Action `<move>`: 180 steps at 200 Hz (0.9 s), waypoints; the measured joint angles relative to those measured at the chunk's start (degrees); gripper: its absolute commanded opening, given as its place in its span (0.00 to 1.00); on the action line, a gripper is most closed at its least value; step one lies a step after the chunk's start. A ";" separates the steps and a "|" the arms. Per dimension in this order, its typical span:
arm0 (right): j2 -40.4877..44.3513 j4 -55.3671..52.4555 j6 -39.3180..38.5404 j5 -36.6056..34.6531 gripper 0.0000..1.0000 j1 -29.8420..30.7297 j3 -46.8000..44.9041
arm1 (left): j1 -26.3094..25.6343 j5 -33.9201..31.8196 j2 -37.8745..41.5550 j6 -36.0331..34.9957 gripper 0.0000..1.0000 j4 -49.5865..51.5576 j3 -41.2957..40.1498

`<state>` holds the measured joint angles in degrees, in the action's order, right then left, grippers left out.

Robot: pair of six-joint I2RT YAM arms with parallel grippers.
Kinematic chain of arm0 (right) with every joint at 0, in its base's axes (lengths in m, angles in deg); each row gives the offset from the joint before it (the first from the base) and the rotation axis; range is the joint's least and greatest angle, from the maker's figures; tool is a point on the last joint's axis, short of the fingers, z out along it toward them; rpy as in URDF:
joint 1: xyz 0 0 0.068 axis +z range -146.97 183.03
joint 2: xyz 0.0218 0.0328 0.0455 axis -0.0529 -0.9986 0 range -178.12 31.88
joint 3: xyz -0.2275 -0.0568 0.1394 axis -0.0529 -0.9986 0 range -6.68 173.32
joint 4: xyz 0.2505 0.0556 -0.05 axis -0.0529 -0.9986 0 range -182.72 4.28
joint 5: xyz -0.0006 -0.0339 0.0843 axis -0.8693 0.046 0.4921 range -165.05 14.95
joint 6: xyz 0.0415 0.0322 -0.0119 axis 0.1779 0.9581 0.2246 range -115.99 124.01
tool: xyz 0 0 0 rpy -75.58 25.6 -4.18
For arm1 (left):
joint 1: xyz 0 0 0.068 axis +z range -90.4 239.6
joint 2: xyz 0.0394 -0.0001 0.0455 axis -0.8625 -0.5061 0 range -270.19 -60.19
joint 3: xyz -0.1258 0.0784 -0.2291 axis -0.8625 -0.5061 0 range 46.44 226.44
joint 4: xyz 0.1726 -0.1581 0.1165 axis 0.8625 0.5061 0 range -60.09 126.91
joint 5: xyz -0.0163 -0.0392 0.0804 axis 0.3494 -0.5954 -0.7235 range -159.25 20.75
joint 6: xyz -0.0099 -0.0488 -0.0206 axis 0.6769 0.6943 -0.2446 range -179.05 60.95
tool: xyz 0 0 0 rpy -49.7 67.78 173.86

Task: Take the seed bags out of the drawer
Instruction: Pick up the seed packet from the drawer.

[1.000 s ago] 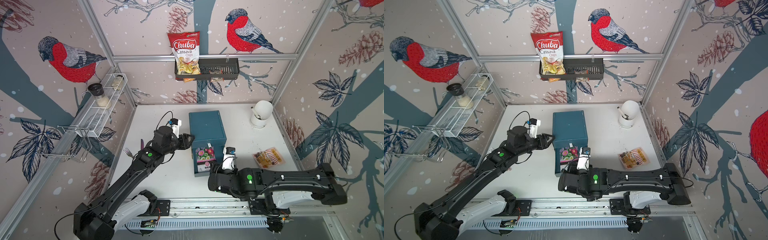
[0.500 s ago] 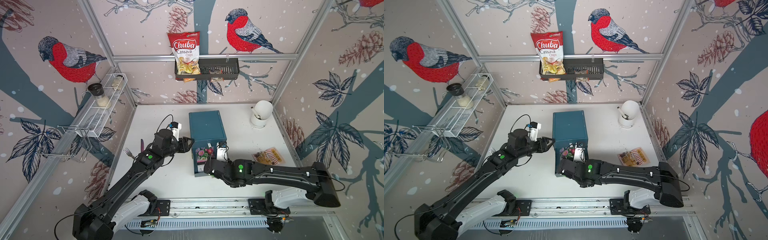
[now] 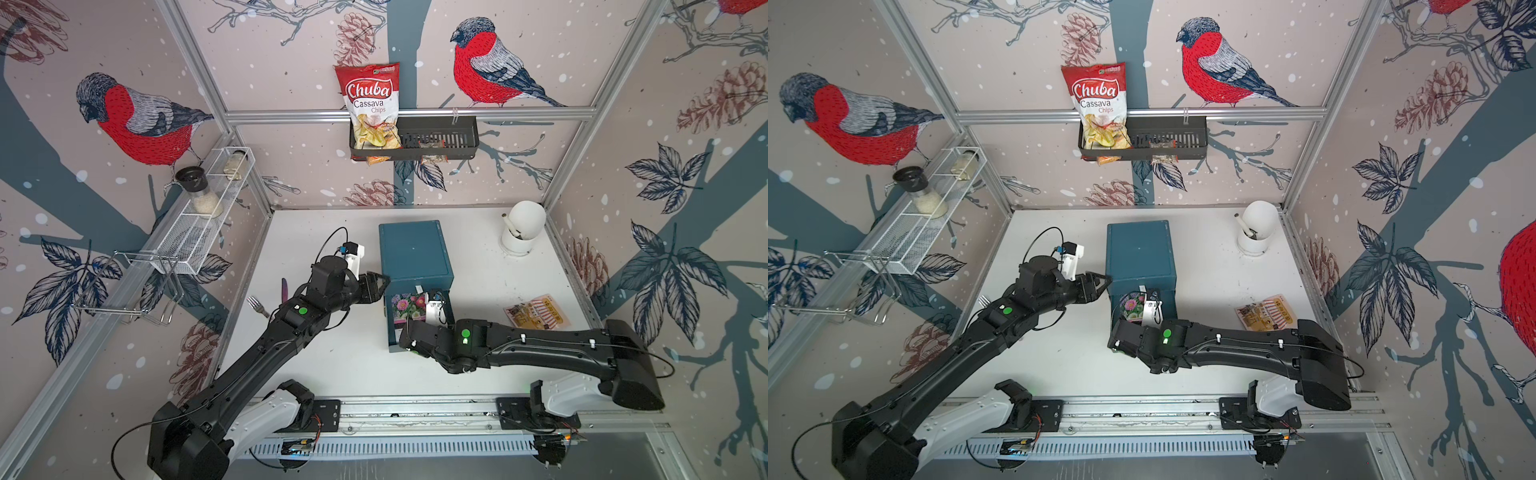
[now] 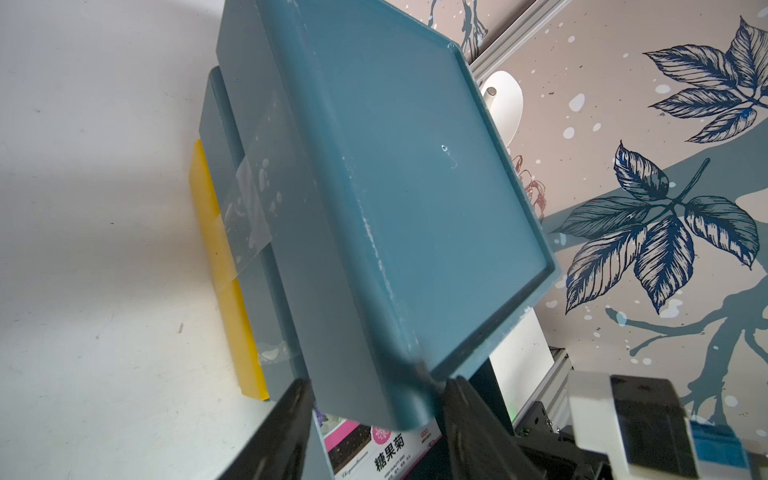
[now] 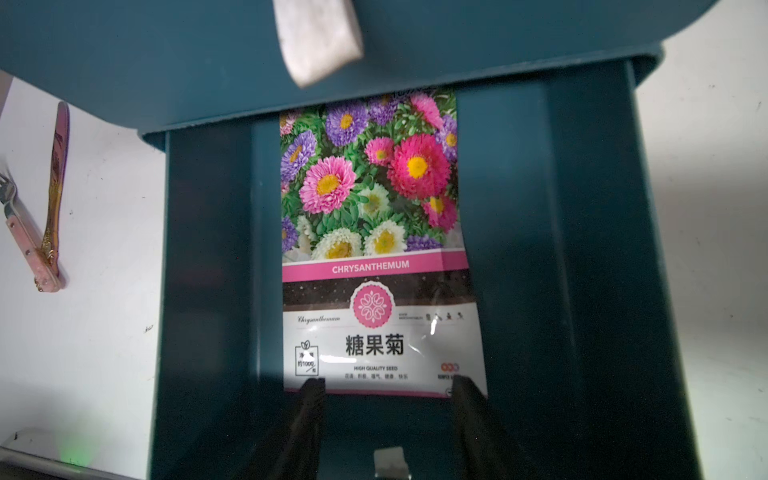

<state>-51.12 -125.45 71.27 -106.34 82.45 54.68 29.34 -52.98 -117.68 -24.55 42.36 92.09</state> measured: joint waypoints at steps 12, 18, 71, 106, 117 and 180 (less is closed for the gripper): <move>0.02 0.02 -0.04 -0.04 0.54 0.20 -0.04 | 0.00 -0.07 0.00 0.00 0.55 0.11 0.11; 0.02 0.07 -0.04 -0.07 0.54 0.17 -0.04 | 0.00 -0.15 0.00 0.00 0.55 0.22 0.24; 0.02 2.43 -1.97 -0.22 0.63 -3.91 0.87 | 0.00 -1.95 -0.52 -0.02 0.57 0.68 2.60; 0.09 7.76 -3.39 0.09 0.64 -8.04 -0.92 | 0.00 -2.84 -1.64 -0.04 0.57 0.42 3.26; 0.02 9.14 -3.98 0.35 0.64 -9.27 -1.77 | 0.00 -2.86 -2.21 -0.07 0.56 0.33 3.23; -3.19 14.01 -4.09 2.71 0.64 -11.50 -3.96 | 0.00 -3.45 -3.23 -0.46 0.55 -3.93 0.50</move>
<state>-54.31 -111.44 67.19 -103.63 70.95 50.72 29.34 -56.43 -120.91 -25.01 38.42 92.59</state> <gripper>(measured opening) 0.637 0.553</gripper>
